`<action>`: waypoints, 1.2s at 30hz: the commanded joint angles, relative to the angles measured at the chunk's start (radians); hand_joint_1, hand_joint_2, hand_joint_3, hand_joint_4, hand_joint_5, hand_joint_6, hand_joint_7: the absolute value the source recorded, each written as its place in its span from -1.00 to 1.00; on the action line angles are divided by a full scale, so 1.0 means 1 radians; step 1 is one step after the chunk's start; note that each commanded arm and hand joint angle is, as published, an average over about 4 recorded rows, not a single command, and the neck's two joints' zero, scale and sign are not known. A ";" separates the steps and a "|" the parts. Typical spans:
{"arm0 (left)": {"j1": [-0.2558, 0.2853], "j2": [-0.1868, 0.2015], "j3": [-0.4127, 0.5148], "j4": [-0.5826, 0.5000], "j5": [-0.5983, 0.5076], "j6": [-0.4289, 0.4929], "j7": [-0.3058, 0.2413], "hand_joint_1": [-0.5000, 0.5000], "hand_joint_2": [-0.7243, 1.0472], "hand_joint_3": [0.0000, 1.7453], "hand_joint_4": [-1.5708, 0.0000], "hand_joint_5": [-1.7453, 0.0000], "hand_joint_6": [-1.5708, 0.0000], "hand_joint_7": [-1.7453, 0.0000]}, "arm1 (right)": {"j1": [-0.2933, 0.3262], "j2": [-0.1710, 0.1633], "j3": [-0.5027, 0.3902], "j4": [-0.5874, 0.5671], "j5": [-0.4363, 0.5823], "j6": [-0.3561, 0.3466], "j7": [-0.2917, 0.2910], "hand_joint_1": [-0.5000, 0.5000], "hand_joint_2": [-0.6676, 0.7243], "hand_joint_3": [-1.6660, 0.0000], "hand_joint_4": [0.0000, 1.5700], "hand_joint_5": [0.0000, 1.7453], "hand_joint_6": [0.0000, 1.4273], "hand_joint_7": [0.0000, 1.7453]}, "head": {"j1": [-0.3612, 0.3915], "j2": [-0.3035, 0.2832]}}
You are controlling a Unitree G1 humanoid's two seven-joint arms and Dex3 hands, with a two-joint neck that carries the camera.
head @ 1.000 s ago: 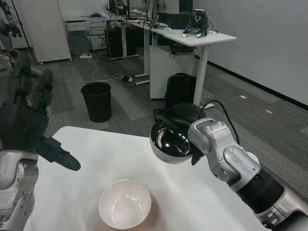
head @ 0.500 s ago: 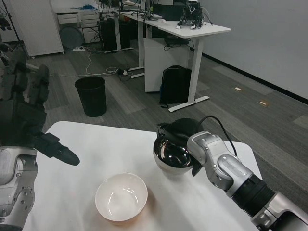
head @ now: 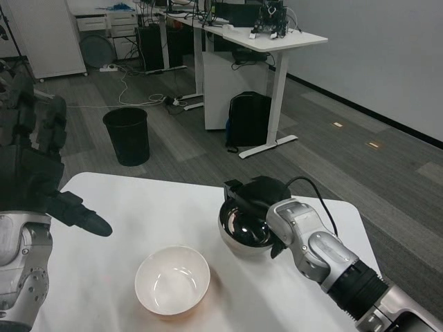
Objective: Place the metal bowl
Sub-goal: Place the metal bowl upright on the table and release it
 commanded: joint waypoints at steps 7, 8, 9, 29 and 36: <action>-0.015 0.004 0.002 0.014 -0.009 -0.021 -0.002 -1.00 -0.90 -1.00 1.00 0.88 1.00 1.00 | 0.017 0.007 -0.014 0.037 0.004 0.010 -0.009 -0.75 -0.55 -0.88 -0.16 0.58 -0.91 0.84 | 0.005 -0.010; -0.014 0.004 0.001 0.015 -0.009 -0.021 -0.002 -1.00 -0.90 -1.00 1.00 0.88 1.00 1.00 | 0.017 0.007 -0.013 0.042 0.009 0.010 -0.009 -0.75 -0.48 -0.86 -0.20 0.50 -0.93 0.84 | 0.007 -0.013; -0.014 0.004 0.001 0.015 -0.009 -0.021 -0.002 -1.00 -0.90 -1.00 1.00 0.88 1.00 1.00 | 0.017 0.007 -0.013 0.047 0.015 0.010 -0.008 -0.75 -0.43 -0.83 -0.23 0.44 -0.94 0.84 | 0.009 -0.015; -0.014 0.004 0.000 0.015 -0.015 -0.025 -0.002 -1.00 -1.00 -1.00 1.00 0.88 1.00 1.00 | 0.022 -0.001 -0.028 0.037 0.053 0.024 0.016 -0.83 1.00 1.00 -0.89 -1.00 -1.00 0.40 | 0.007 -0.024; -0.009 0.004 -0.001 0.015 -0.023 -0.034 -0.003 -1.00 -0.90 -0.98 1.00 0.88 1.00 1.00 | 0.022 -0.010 -0.039 0.020 0.075 0.027 0.018 -0.83 1.00 1.00 -1.00 -1.00 -1.00 0.16 | 0.010 -0.021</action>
